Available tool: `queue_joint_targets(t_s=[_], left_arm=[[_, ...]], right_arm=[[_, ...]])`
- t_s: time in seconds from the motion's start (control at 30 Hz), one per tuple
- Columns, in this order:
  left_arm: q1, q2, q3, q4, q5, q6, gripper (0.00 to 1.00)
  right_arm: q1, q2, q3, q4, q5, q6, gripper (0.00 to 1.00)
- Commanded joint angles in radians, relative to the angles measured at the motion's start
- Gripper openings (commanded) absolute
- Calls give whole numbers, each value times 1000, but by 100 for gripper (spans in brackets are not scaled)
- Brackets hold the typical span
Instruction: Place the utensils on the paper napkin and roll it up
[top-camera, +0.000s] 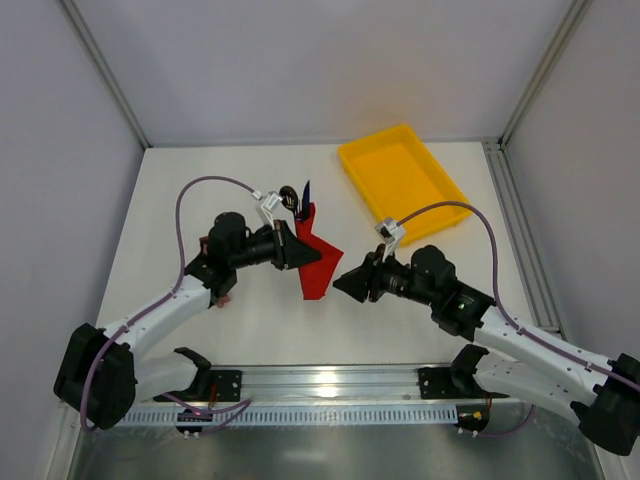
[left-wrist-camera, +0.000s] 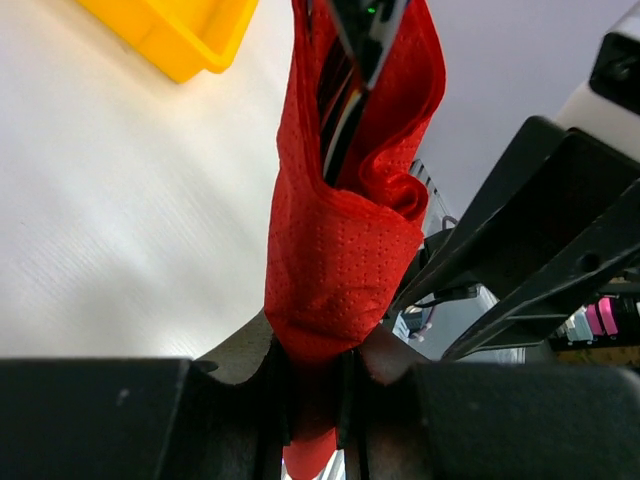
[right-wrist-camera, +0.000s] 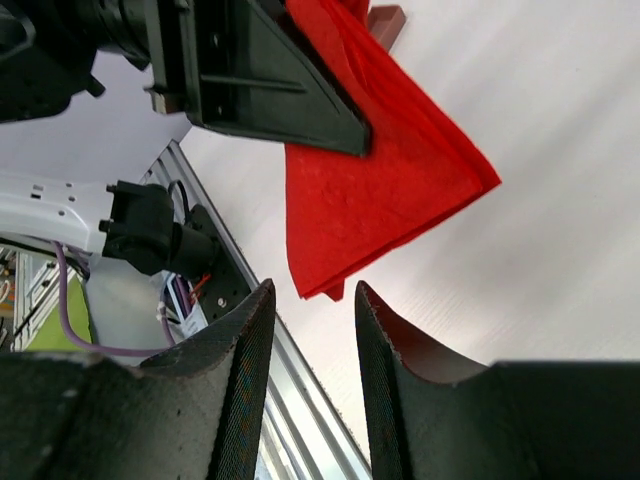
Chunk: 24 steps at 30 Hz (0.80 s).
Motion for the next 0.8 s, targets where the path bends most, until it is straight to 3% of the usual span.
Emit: queue_joint_targets(t_s=[0.0,0.33,0.77], left_arm=[[-2,-14,35,40,2,18,0],[-14,-26,22,72,4,-5,0],[-28,-19,6,139,17,-45,0]], right_arm=[[11,5,83,-65,64,4,40],[49,185,172,94,94,-34,47],[97,249,203,111,180,-113,53]])
